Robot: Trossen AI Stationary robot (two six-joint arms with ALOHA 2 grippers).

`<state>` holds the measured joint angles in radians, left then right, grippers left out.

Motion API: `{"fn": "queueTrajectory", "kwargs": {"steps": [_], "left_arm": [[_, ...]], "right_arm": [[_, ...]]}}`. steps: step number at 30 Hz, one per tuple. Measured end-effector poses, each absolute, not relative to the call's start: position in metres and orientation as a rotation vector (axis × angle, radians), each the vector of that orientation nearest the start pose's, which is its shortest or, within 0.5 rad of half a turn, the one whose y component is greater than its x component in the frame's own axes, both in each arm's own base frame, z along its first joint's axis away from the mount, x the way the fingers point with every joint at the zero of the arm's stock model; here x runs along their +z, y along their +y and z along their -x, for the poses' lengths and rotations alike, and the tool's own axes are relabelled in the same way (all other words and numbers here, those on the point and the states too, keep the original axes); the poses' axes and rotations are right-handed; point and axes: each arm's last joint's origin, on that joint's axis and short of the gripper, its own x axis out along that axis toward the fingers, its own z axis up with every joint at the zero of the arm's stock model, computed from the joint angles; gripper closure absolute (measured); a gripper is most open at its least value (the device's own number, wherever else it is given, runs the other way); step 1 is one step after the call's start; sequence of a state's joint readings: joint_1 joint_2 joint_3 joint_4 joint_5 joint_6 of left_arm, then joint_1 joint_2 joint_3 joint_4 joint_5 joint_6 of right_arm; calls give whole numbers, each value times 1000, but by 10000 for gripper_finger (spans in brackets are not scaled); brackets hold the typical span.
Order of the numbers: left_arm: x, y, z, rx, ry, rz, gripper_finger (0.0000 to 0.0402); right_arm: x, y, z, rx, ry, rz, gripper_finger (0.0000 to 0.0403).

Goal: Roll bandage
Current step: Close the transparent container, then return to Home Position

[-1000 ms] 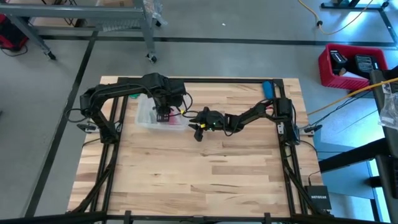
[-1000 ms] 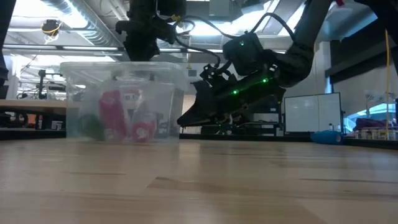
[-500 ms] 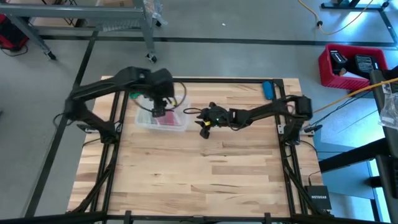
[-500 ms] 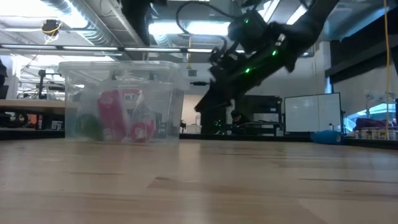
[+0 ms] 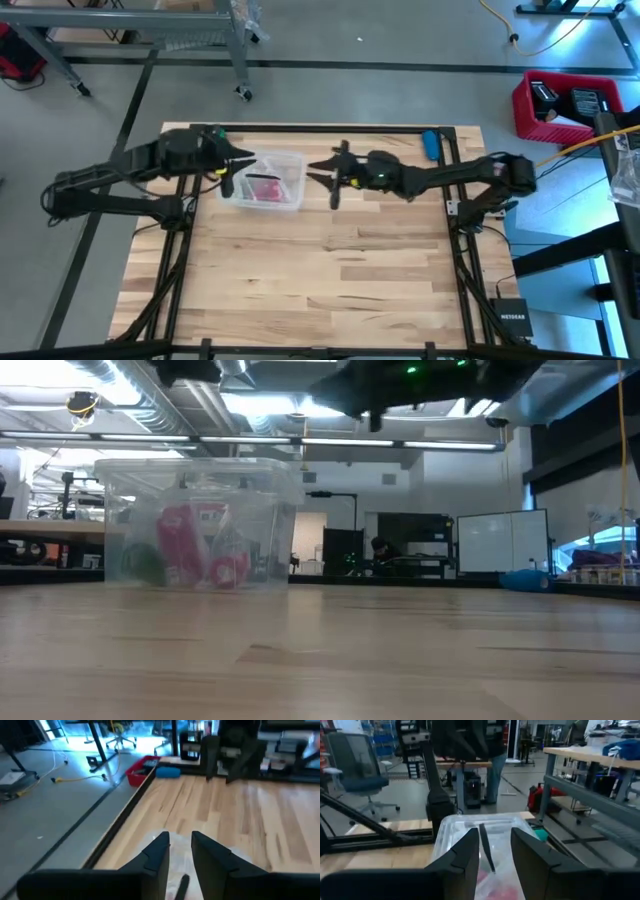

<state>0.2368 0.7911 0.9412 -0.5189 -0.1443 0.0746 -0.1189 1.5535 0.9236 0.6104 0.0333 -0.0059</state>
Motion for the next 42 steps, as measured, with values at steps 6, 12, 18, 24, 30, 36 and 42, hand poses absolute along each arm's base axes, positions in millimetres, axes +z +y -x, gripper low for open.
{"fn": "queueTrajectory", "kwargs": {"steps": [6, 12, 18, 24, 30, 36, 42], "left_arm": [[313, 37, -145, 367, 333, 42, 333], [302, 37, -146, 370, 354, 64, 334], [302, 37, -145, 363, 360, 35, 334], [302, 37, -145, 358, 366, 7, 334], [301, 37, -145, 359, 369, 11, 334], [303, 37, -146, 356, 353, -5, 334], [305, 36, -149, 338, 286, -50, 368]], "right_arm": [[252, -48, -400, -119, 149, 36, 288], [232, -63, -442, -101, 366, 79, 288], [217, -83, -445, -112, 421, 54, 288], [217, -116, -436, -218, 439, 46, 288], [222, -144, -426, -248, 429, 27, 288], [264, -134, -413, -196, 392, 84, 288], [314, -117, -370, -169, 452, 98, 297]]}}
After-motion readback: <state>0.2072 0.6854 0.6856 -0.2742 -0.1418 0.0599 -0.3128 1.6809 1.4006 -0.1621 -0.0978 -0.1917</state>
